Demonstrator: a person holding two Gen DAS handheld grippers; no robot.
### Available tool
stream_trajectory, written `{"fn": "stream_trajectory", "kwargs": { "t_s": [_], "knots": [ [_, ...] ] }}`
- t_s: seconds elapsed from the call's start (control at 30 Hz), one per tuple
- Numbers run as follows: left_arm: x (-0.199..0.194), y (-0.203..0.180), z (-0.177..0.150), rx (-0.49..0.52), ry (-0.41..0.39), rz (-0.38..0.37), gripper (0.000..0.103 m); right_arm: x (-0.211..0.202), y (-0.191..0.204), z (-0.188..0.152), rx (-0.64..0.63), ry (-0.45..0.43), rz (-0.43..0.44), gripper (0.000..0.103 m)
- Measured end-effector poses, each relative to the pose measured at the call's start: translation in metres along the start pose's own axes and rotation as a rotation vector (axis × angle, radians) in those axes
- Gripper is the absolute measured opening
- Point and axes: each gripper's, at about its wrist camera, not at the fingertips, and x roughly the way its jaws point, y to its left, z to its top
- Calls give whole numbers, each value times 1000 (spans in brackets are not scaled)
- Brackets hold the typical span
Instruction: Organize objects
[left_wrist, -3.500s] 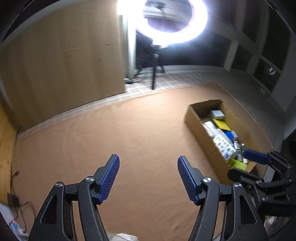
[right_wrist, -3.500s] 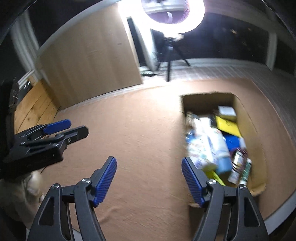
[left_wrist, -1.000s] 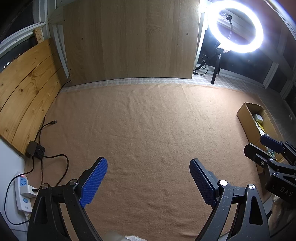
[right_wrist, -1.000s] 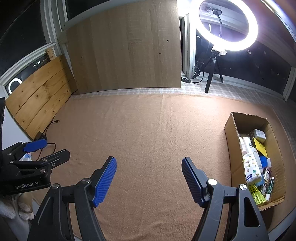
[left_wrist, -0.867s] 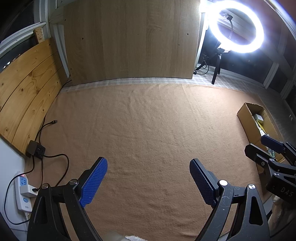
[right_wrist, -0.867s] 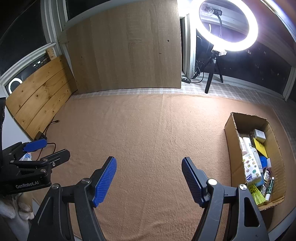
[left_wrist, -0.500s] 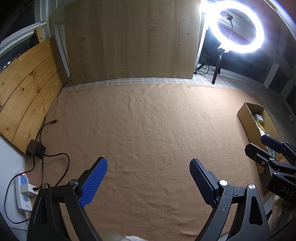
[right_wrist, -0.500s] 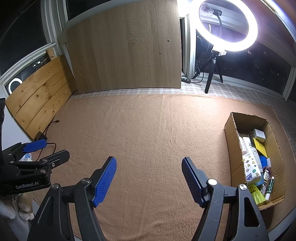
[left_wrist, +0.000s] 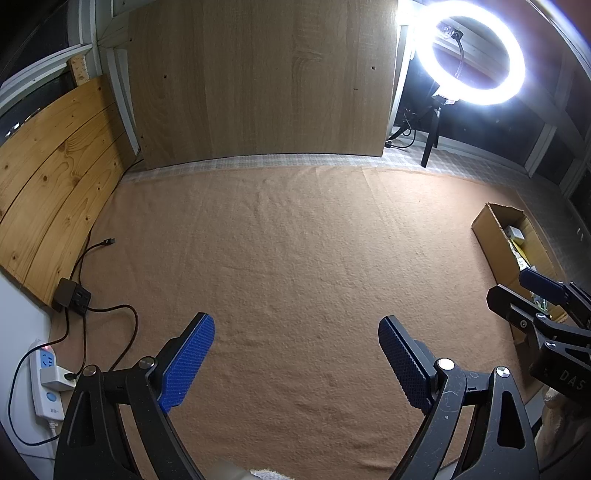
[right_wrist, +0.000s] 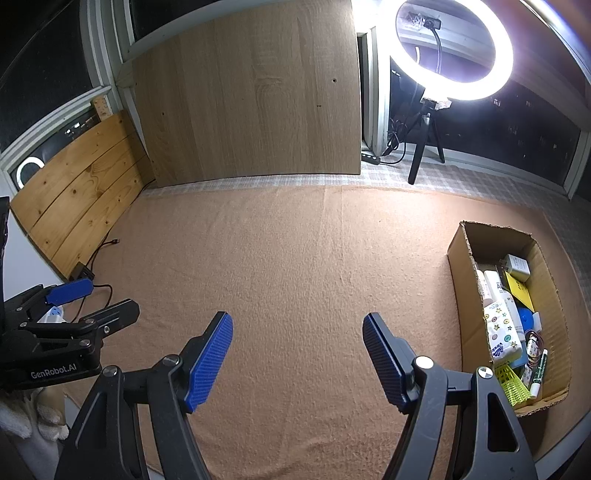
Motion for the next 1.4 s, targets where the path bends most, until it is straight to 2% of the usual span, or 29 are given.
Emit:
{"fn": "stream_trajectory", "kwargs": {
  "t_s": [1.4],
  "knots": [
    [10, -1, 8, 14, 13, -5, 93, 10, 0, 0, 15, 18, -2, 69]
  ]
}}
